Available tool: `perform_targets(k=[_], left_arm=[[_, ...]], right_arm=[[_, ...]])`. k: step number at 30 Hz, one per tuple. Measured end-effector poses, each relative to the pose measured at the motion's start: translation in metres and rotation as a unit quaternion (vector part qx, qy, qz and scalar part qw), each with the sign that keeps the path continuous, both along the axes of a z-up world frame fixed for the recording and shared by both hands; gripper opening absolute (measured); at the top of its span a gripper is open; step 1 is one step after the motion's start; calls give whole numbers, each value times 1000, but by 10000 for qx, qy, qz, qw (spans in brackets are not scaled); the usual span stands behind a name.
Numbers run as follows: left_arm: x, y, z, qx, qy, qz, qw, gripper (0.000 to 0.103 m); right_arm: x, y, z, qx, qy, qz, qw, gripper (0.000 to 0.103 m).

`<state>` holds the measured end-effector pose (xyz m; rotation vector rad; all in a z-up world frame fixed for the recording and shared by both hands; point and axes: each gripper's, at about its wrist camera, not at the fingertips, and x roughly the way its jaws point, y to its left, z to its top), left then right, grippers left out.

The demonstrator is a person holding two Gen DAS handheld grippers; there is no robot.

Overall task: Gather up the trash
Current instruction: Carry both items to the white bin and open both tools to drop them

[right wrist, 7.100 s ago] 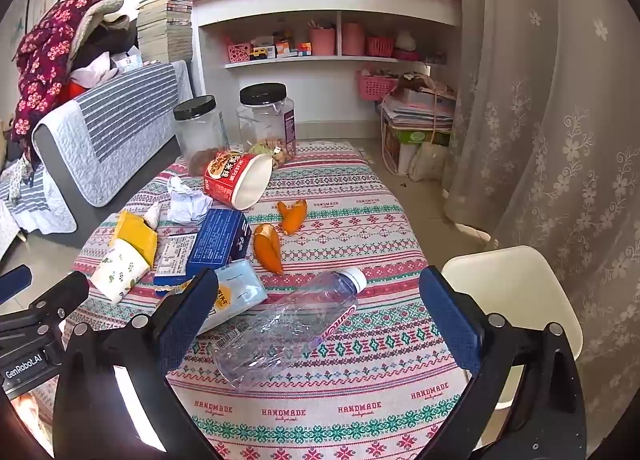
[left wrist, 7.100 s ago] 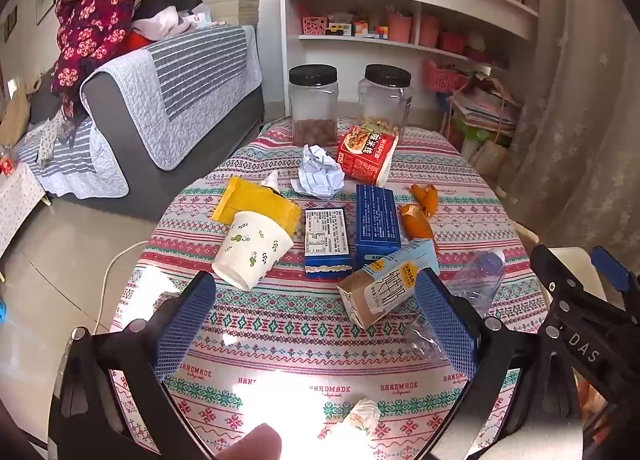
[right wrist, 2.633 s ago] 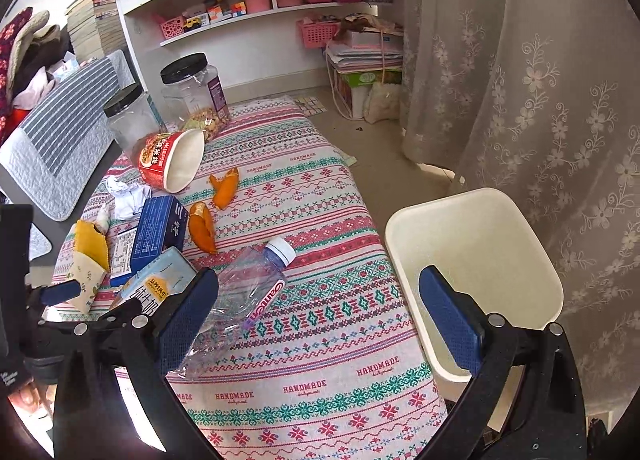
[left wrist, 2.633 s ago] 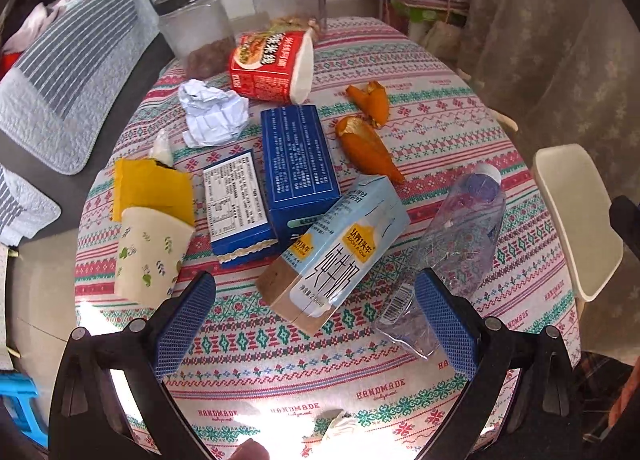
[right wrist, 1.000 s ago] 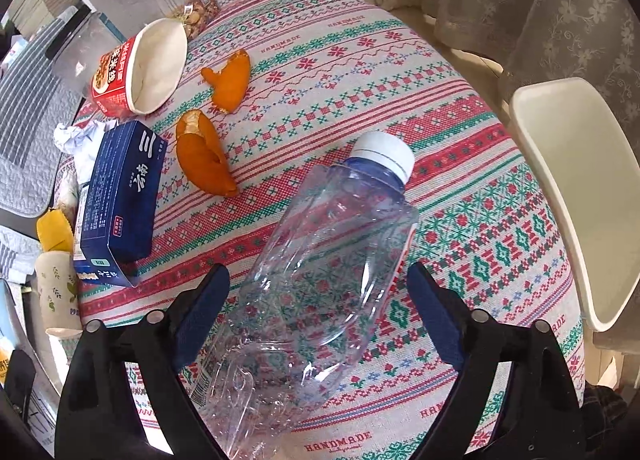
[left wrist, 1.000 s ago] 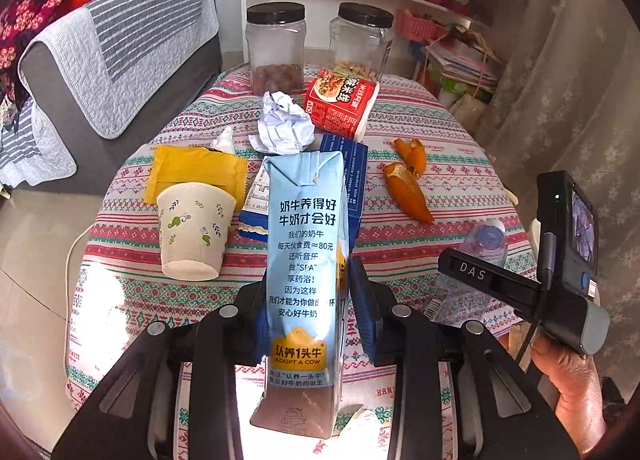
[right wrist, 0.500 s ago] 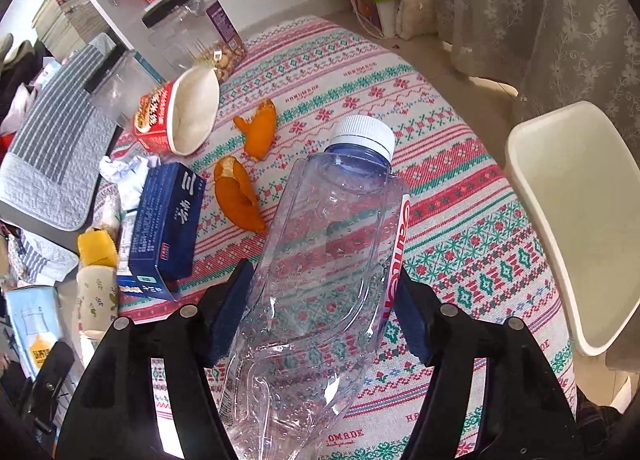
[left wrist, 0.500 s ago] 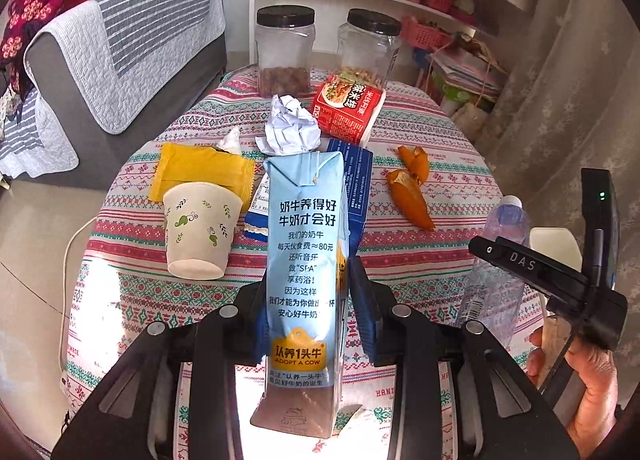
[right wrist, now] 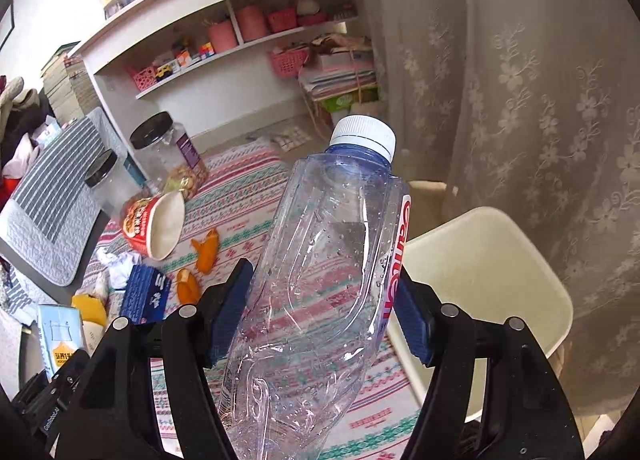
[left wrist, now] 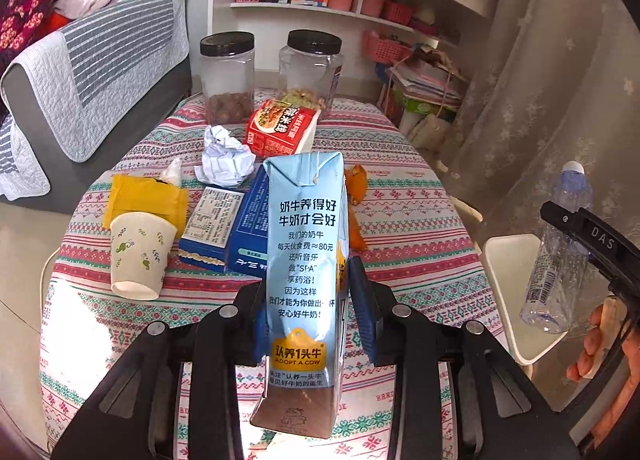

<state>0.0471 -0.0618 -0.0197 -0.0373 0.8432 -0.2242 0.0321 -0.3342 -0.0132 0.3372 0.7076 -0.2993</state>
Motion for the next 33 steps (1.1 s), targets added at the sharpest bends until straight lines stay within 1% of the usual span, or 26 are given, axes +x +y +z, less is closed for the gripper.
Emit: perform_targets(k=[3, 6, 10, 13, 14, 15, 16, 19, 27, 33], left_arm=[[-1, -20, -1, -47, -51, -168, 9998, 35], [0, -40, -3, -92, -56, -320, 9994, 35], [-1, -71, -5, -183, -56, -535, 9984, 35], [-4, -95, -5, -314, -16, -751, 9967, 35], [-4, -104, -5, -370, 9, -821, 9959, 35], [-4, -113, -6, -434, 42, -899, 9950, 35], [-6, -121, -6, -500, 76, -975, 9940, 35], [-9, -149, -9, -635, 148, -1200, 9906, 35], [-14, -217, -23, -825, 373, -1730, 9807, 35], [-23, -259, -30, -885, 430, -2095, 9728, 35]], right_arm=[[-8, -23, 0, -393, 28, -373, 9985, 65], [-12, -42, -10, -687, 285, -679, 9949, 65], [-16, -65, -27, -806, 636, -943, 9902, 66], [-23, -80, -31, -633, 747, -1034, 9898, 69], [-28, -85, -29, -554, 713, -1094, 9899, 77], [-32, -88, -27, -516, 651, -1177, 9896, 88], [-38, -93, -23, -528, 564, -1304, 9885, 92], [-52, -105, -13, -607, 393, -1583, 9847, 92], [-95, -151, -6, -481, 174, -2256, 9729, 94], [-119, -176, -8, -446, 186, -2489, 9673, 94]])
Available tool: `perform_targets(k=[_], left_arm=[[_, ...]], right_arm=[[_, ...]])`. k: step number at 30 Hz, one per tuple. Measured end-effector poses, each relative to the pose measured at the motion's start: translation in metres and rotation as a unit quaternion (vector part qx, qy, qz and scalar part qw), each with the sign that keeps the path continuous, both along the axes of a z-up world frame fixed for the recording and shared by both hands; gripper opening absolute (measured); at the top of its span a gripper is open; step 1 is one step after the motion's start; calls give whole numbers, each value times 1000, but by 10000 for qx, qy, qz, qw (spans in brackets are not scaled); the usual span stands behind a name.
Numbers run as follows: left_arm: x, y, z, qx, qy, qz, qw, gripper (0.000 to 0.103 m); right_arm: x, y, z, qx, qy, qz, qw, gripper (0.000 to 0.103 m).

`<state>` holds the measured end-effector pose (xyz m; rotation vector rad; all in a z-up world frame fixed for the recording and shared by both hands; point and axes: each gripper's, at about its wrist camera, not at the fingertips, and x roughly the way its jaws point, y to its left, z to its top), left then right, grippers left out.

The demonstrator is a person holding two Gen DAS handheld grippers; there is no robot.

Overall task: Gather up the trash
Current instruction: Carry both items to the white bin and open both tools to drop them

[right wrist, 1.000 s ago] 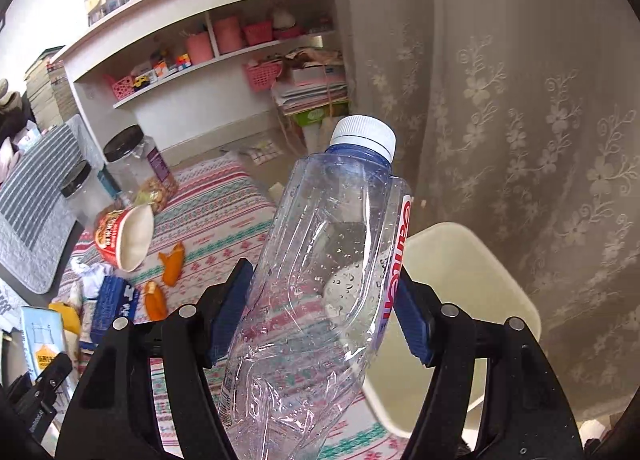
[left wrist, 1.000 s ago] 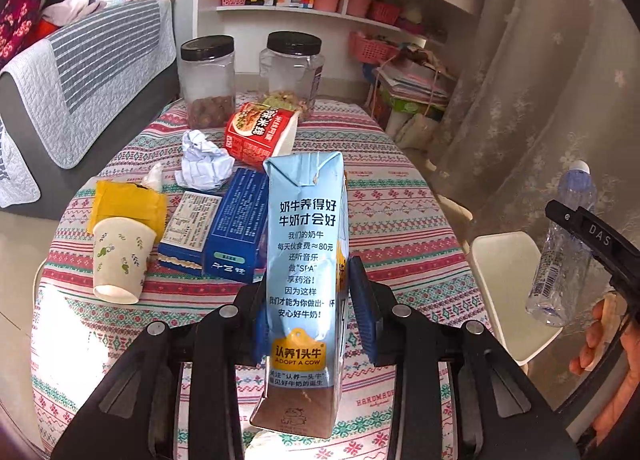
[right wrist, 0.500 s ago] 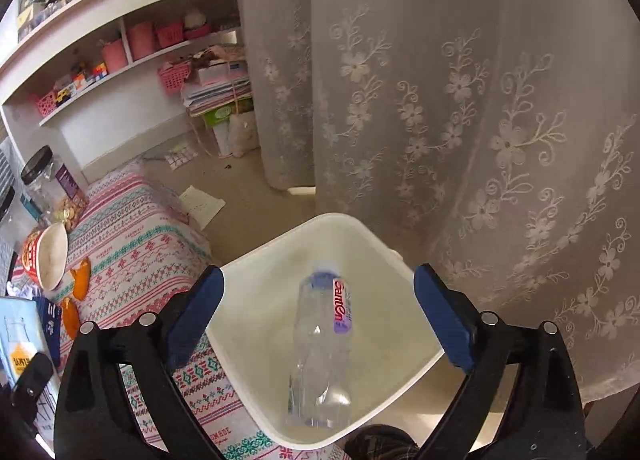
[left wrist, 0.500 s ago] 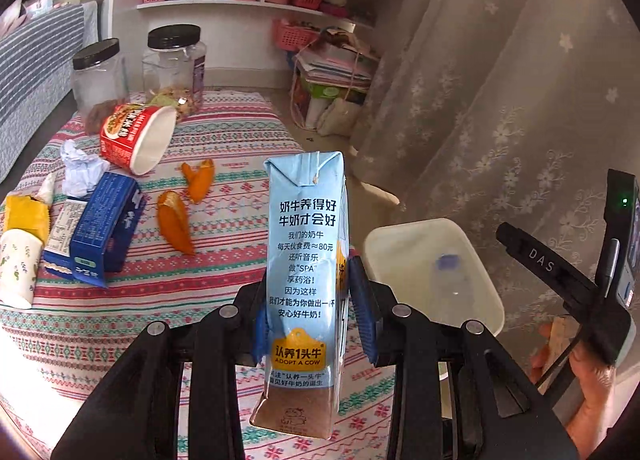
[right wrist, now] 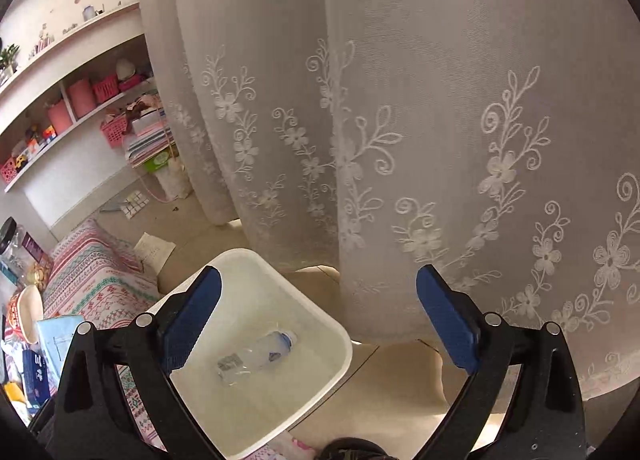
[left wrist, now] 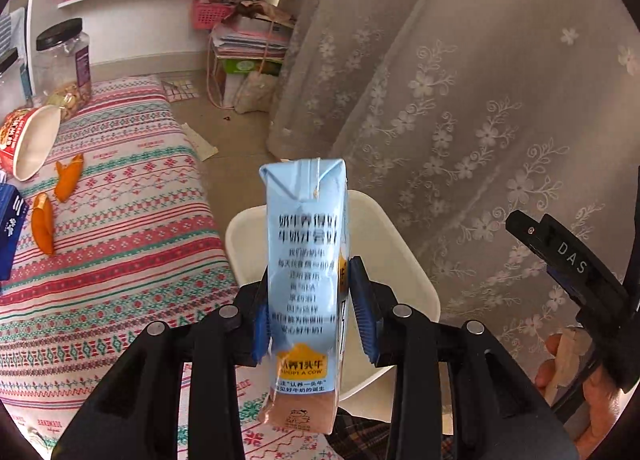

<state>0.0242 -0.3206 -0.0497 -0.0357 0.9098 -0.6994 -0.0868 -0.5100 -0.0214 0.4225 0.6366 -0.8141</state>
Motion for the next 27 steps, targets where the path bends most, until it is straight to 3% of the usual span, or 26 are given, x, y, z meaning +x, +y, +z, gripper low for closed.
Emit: perform_targets(k=[1, 6, 13, 18, 27], left_arm=[[-2, -5, -1, 1, -4, -27, 10000, 36], [-10, -17, -1, 125, -188, -67, 9997, 63], [-12, 1, 9, 765, -732, 404, 9936, 69], [-9, 32, 16, 1179, -1065, 856, 9836, 80], [6, 110, 20, 1776, -1267, 1675, 9614, 84]], right_arm=[[-2, -3, -1, 14, 4, -14, 10000, 94], [-9, -10, 0, 13, -43, -43, 10000, 94], [-1, 0, 3, 7, -77, 99, 9999, 96], [17, 25, 5, -91, -12, 394, 9992, 96], [58, 97, 5, -390, 220, 1234, 9914, 96]])
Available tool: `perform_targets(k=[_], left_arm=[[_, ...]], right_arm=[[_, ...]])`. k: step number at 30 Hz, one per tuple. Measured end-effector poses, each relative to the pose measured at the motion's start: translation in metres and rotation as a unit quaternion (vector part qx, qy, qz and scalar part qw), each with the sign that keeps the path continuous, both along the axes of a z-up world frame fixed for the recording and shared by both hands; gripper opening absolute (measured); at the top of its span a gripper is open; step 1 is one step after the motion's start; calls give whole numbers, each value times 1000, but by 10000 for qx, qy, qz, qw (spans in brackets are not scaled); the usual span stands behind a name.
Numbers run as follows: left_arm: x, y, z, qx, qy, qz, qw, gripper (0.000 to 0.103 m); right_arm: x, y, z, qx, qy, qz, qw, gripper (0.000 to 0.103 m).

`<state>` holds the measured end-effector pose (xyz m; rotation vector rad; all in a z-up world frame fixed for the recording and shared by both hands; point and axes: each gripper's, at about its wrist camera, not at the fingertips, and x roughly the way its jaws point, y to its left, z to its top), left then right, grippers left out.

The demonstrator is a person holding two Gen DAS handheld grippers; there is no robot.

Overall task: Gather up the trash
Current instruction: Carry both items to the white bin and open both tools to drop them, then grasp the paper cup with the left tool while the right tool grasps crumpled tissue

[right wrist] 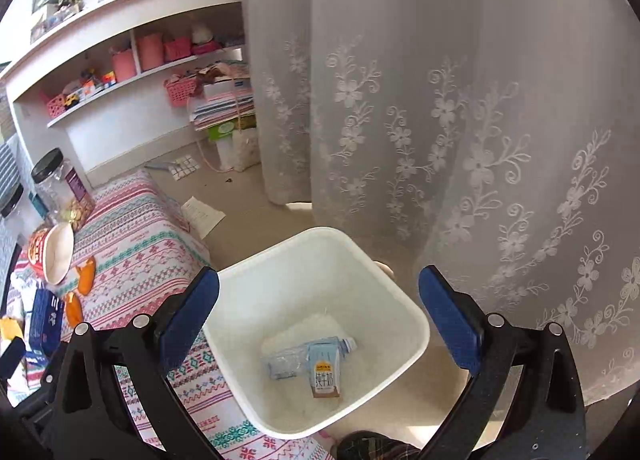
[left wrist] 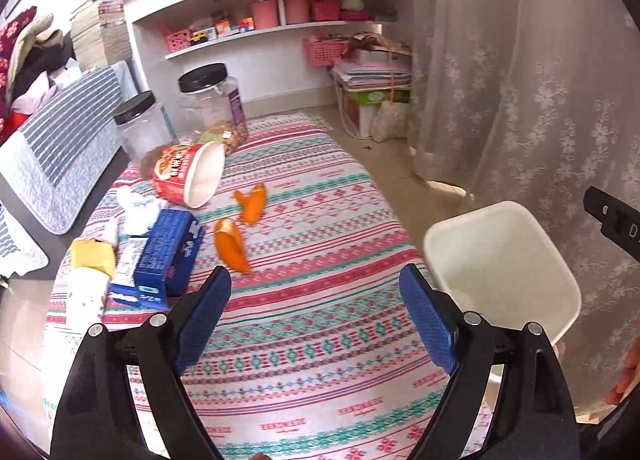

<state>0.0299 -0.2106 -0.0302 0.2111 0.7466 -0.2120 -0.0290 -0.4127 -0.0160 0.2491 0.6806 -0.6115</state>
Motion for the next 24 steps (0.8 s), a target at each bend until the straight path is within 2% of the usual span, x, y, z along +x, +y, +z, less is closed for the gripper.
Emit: perform_targets(k=[6, 10, 16, 24], left_arm=[[3, 50, 9, 583, -496, 612, 9952, 84], [9, 86, 6, 645, -424, 889, 9930, 84], [31, 144, -3, 710, -112, 1420, 9872, 84], [65, 222, -18, 650, 581, 2008, 9757, 84]], right_arm=[[21, 51, -4, -178, 144, 571, 9981, 96], [31, 80, -9, -151, 228, 895, 9956, 96], [47, 125, -14, -156, 309, 1402, 9895, 96], [63, 159, -21, -142, 431, 1763, 9833, 96]])
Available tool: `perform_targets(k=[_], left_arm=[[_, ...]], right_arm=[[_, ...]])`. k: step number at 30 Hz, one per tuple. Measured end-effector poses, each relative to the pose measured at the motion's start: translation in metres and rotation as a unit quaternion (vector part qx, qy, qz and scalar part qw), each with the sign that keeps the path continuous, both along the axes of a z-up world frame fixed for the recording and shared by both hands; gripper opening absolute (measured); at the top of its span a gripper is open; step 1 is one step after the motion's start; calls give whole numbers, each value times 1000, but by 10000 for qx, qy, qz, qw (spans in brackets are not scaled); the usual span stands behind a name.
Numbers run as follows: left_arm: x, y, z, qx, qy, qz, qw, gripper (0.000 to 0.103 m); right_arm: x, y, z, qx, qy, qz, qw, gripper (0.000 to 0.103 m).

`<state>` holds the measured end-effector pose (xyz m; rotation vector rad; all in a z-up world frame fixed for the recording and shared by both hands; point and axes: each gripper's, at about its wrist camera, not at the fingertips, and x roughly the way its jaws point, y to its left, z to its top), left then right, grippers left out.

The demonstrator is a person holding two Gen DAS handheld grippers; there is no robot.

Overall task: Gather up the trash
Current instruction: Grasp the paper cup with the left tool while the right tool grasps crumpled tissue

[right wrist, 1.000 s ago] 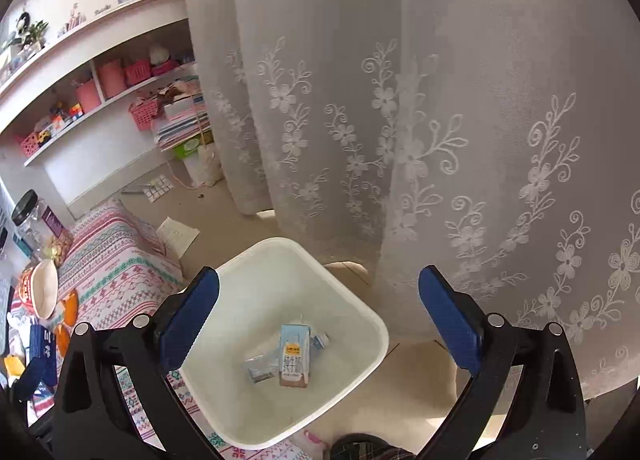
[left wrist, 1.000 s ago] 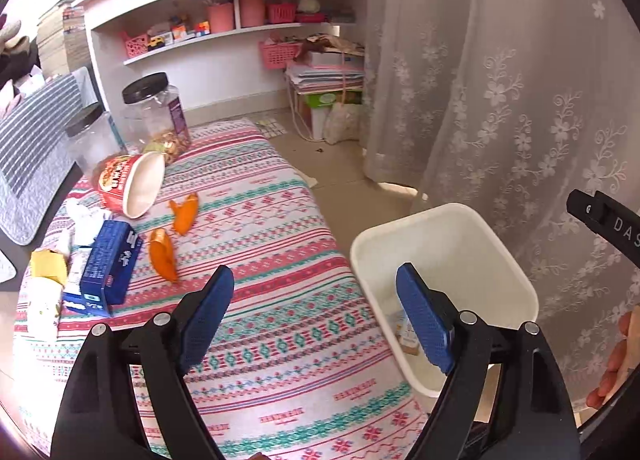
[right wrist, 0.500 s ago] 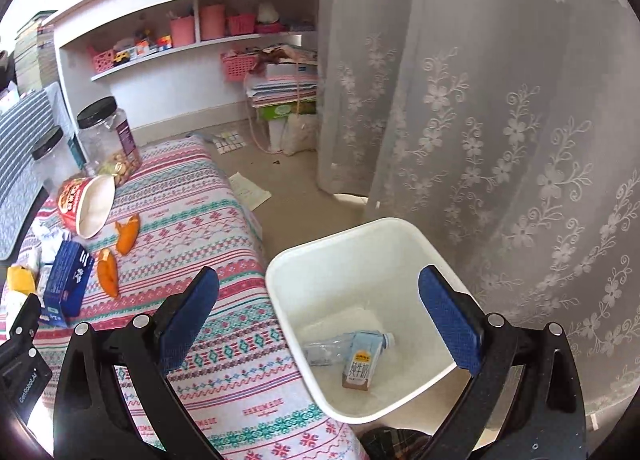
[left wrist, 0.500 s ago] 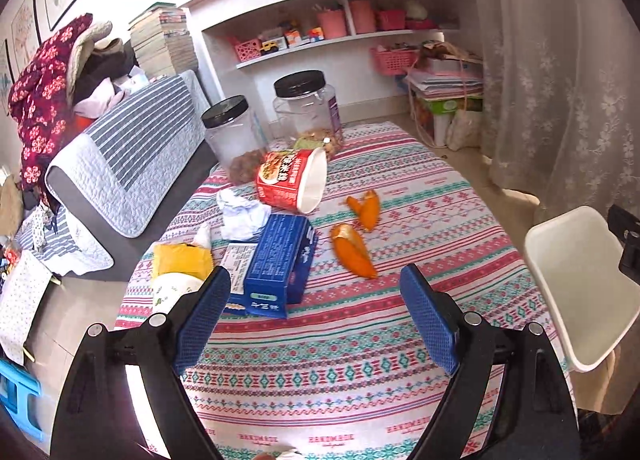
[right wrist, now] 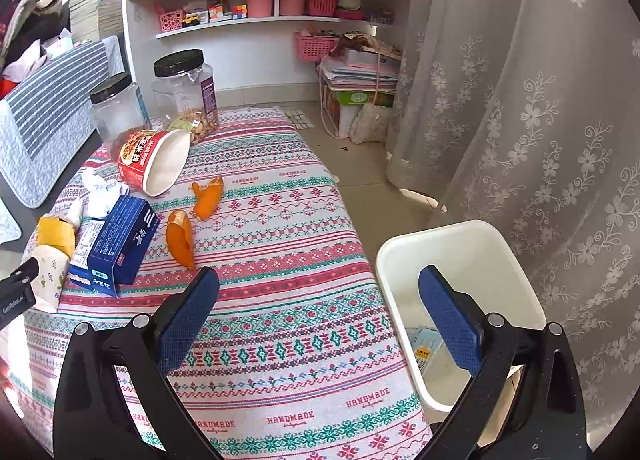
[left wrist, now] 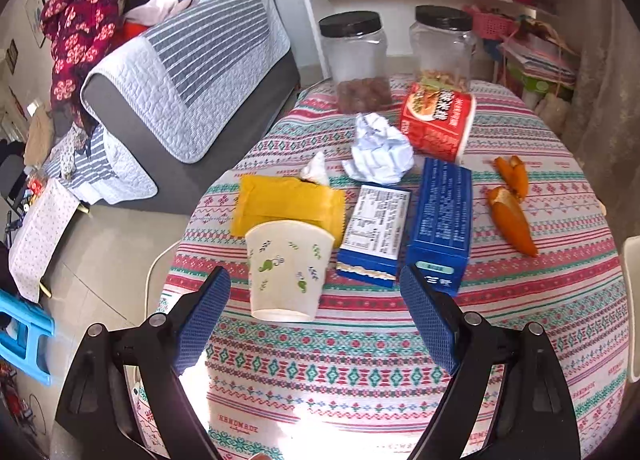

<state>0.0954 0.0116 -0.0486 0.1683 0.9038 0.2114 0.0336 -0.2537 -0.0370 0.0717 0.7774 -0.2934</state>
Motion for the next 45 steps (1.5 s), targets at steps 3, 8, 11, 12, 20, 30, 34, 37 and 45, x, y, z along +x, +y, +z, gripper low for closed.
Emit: perform_targets(k=[3, 8, 11, 12, 20, 30, 34, 37, 45], left_arm=[[19, 24, -10, -49, 263, 207, 9994, 84], [45, 53, -34, -223, 735, 376, 9963, 84], [54, 64, -46, -397, 961, 482, 9934, 84], [57, 67, -49, -460, 1032, 511, 9923, 84], [64, 65, -65, -941, 1388, 265, 9855, 70], [33, 50, -28, -986, 966, -270, 9901, 64], [11, 48, 4, -1184, 630, -382, 9902, 64], [-6, 48, 24, -1326, 397, -434, 9894, 64], [-24, 61, 41, -1252, 124, -407, 9912, 64]], right_arm=[[5, 7, -3, 13, 60, 67, 10000, 96], [12, 20, -11, 0, 210, 252, 9995, 96], [17, 28, -16, -45, 292, 347, 9990, 96], [19, 29, -17, -39, 317, 366, 9988, 96], [28, 41, -29, 285, 630, 573, 9960, 96], [7, 96, -52, 1043, 1707, 2347, 9513, 96], [-15, 121, -65, 1646, 2308, 2787, 9176, 95], [-24, 136, -79, 1928, 2648, 2819, 9018, 85], [-32, 170, -104, 1716, 2866, 2811, 8997, 67]])
